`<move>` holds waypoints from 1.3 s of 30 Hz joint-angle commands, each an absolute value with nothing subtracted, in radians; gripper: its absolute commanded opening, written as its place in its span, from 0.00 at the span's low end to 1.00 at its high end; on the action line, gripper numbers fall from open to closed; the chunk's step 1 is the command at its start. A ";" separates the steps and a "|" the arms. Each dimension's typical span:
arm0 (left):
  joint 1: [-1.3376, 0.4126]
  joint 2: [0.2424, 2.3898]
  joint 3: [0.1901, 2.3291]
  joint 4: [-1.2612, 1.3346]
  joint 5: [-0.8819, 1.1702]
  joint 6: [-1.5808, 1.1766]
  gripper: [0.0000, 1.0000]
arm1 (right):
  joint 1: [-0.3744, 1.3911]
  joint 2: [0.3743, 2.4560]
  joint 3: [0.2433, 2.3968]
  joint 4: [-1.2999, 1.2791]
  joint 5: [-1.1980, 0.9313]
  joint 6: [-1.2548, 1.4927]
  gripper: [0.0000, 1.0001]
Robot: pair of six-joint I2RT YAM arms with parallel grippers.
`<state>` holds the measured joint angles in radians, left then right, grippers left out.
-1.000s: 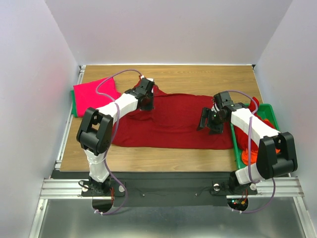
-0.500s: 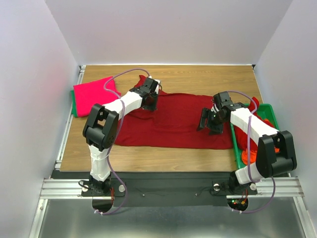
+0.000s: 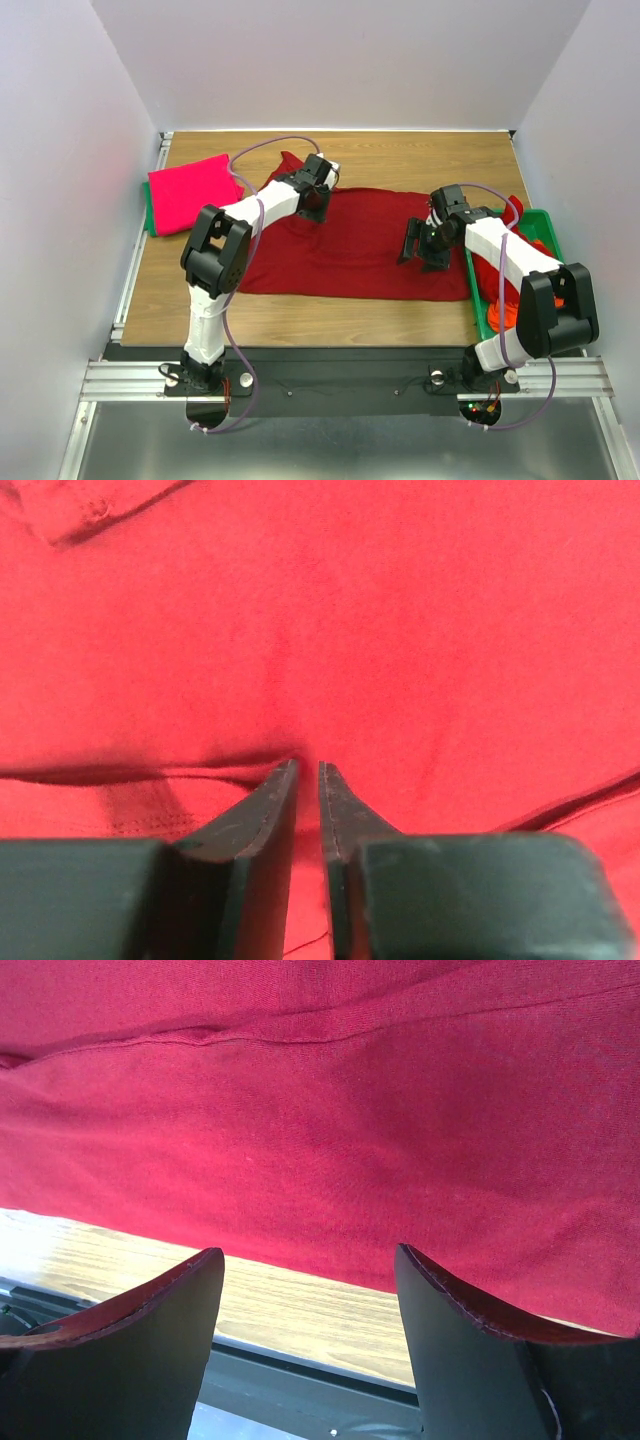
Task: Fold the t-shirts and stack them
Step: Fold the tshirt
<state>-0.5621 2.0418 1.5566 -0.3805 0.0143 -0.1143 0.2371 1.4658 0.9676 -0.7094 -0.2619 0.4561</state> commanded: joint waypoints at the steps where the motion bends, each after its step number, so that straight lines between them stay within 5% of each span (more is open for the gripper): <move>1: -0.568 2.031 1.626 -0.403 -0.027 -0.103 0.54 | 0.247 1.465 0.983 -0.712 -0.265 0.443 0.75; 8: -0.568 1.961 1.661 -0.420 -0.109 -0.169 0.89 | 0.247 1.457 1.031 -0.716 -0.239 0.439 0.75; 11: -0.568 1.895 1.643 -0.410 -0.118 -0.221 0.94 | 0.247 1.474 1.061 -0.715 -0.221 0.420 0.75; 26: -0.565 1.697 1.100 -0.095 -0.006 -0.452 0.98 | 0.247 1.744 1.244 -0.683 -0.094 0.304 0.75; 39: -0.575 1.621 0.766 0.198 0.101 -0.564 0.98 | 0.255 1.778 1.105 -0.583 -0.005 0.322 0.75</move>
